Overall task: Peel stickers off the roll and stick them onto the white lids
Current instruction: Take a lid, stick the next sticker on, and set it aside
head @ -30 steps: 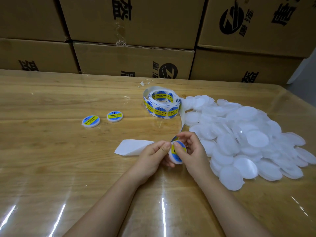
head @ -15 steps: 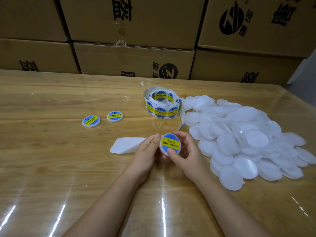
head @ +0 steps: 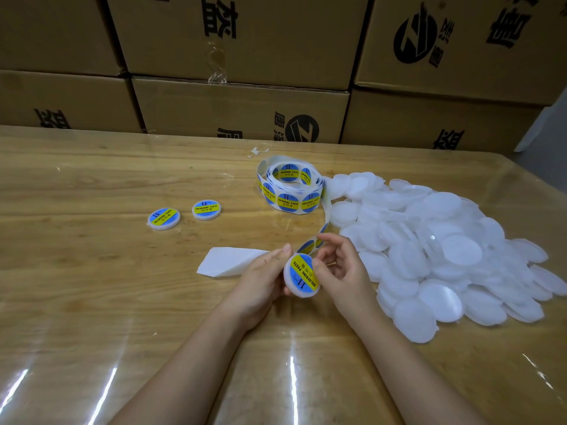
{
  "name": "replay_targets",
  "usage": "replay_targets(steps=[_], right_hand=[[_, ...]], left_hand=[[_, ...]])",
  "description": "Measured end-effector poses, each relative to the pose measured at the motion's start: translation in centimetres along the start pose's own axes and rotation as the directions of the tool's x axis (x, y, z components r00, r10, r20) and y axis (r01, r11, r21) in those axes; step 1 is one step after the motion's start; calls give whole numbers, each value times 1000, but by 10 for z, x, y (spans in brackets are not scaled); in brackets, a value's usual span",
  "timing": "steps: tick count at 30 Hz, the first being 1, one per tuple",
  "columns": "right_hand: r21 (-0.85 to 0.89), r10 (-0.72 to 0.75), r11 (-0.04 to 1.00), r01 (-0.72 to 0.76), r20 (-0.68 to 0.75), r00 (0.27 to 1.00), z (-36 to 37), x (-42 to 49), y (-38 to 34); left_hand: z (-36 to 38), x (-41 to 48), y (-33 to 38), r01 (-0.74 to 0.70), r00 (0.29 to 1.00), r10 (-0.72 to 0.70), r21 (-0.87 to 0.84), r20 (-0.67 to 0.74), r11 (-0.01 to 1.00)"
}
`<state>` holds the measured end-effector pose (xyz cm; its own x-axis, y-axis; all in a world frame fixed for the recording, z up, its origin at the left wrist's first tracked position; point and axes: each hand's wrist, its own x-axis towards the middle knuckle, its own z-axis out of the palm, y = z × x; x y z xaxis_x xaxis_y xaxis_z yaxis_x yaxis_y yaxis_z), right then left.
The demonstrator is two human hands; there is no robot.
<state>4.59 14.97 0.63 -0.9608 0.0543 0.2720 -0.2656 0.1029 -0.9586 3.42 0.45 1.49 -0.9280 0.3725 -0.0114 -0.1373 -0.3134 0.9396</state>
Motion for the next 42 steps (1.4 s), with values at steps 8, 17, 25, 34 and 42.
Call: replay_targets(steps=[8,17,25,34,42], right_hand=[[-165,62,986,-34,165,984,2,-5,1],[-23,98,995,-98,21,995,1,3,7],[-7,95,995,-95,185,978,2,-2,7],[87,101,989,-118,177,979,0,1,3],[156,120,976,-151,188,975,-1,2,-1]], left_hand=[[-2,4,-3,16,999,-17,-18,-27,1000],[4,1,-10,-154,982,173,213,-73,965],[2,4,-10,-141,967,160,106,-200,984],[-1,4,-10,-129,962,177,226,-209,966],[0,4,-11,-151,952,204,230,-229,961]])
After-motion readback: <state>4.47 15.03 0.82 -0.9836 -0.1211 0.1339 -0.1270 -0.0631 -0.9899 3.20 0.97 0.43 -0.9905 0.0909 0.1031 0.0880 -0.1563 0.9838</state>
